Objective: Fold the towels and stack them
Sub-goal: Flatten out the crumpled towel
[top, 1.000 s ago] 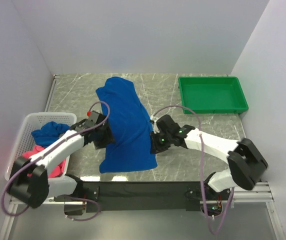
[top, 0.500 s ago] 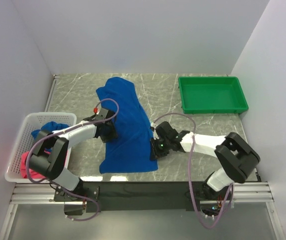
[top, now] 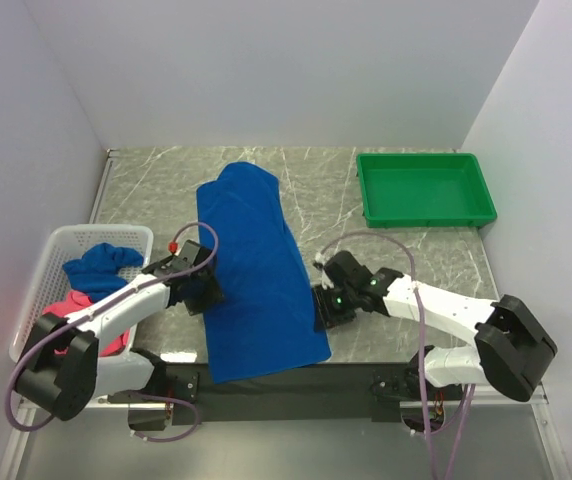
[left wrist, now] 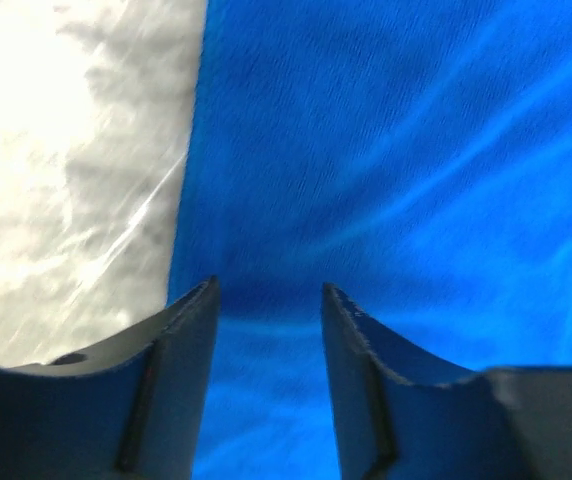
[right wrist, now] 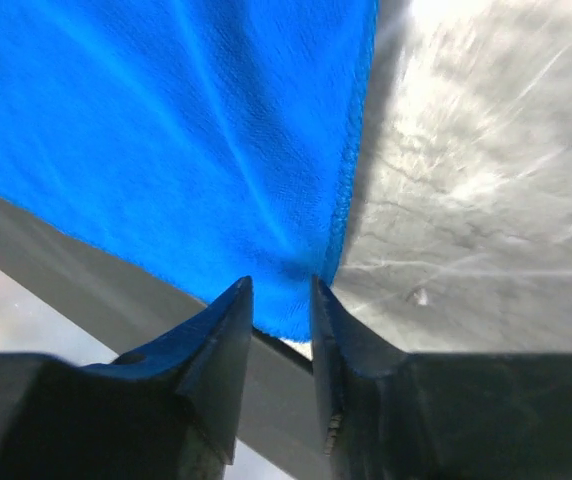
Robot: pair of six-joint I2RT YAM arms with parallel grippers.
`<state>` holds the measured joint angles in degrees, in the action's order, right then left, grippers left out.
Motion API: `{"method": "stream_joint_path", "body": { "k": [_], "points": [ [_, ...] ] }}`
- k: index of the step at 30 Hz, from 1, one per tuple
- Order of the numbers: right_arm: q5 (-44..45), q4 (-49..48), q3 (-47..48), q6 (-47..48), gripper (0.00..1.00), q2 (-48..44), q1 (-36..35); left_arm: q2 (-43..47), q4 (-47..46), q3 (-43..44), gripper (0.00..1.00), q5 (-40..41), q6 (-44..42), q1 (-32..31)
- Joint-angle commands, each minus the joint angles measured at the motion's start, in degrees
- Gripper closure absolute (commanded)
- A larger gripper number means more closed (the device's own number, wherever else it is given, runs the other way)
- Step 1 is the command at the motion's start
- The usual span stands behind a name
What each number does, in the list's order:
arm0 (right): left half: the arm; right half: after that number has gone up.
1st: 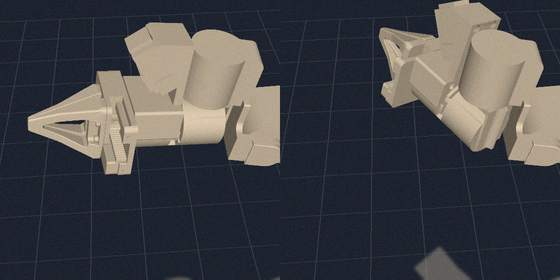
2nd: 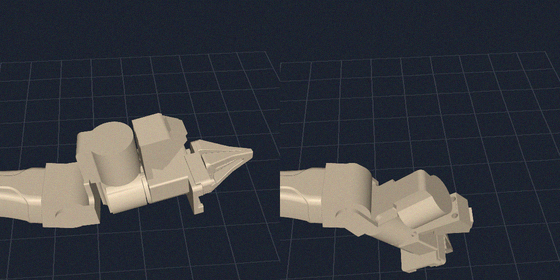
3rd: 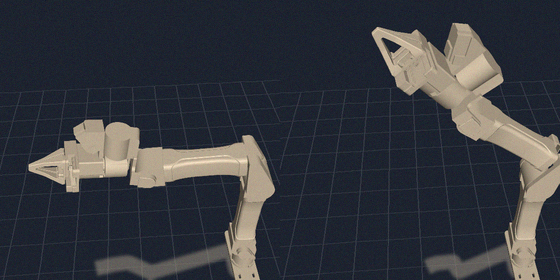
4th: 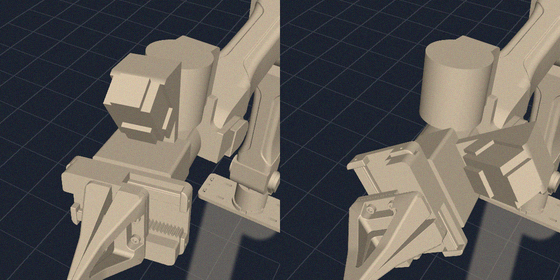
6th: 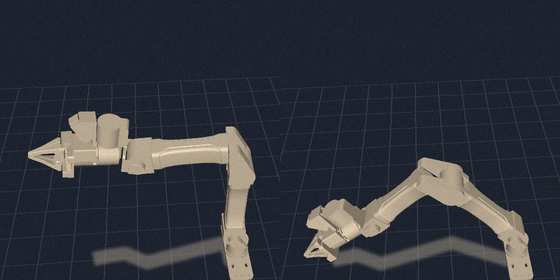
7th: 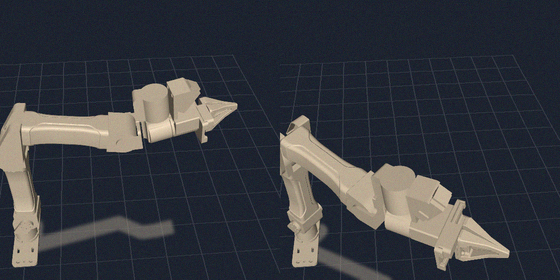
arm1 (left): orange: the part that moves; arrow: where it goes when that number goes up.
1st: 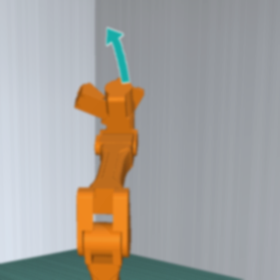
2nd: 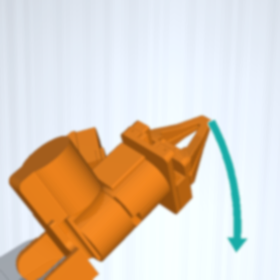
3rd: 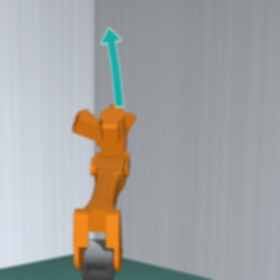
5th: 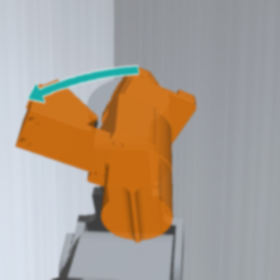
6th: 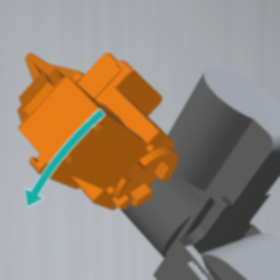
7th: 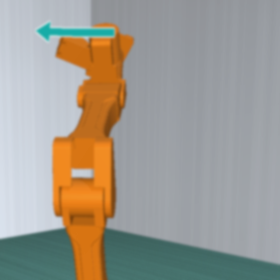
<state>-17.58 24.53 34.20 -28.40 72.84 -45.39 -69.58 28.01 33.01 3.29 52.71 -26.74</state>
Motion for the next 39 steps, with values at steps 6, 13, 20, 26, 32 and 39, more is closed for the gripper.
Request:
{"method": "stream_joint_path", "body": {
  "k": [6,13,20,26,32,39],
  "points": [
    [6.08,-0.27,24.3,9.33,0.56,7.13,7.4,-3.26,9.08,18.71,0.39,4.26,-6.29,0.9],
    [8.43,-8.1,39.88,11.7,0.56,26.0,10.84,-23.72,6.71,35.52,0.36,6.11,-11.39,2.92],
    [13.97,-10.55,50.43,12.41,0.54,38.68,10.84,-32.9,4.95,40.2,0.35,4.71,-13.16,2.92],
    [13.89,-12.4,55.01,9.95,0.58,45.54,10.93,-33.69,2.93,36.95,0.36,3.48,-13.16,2.92],
    [13.98,-12.67,58.0,6.78,0.62,49.86,11.72,-34.48,1.96,35.28,0.36,2.42,-12.98,2.92],
    [16.09,-14.25,54.94,4.41,0.63,48.54,12.43,-34.13,1.43,34.05,0.36,2.16,-13.07,2.75]
  ]
}}
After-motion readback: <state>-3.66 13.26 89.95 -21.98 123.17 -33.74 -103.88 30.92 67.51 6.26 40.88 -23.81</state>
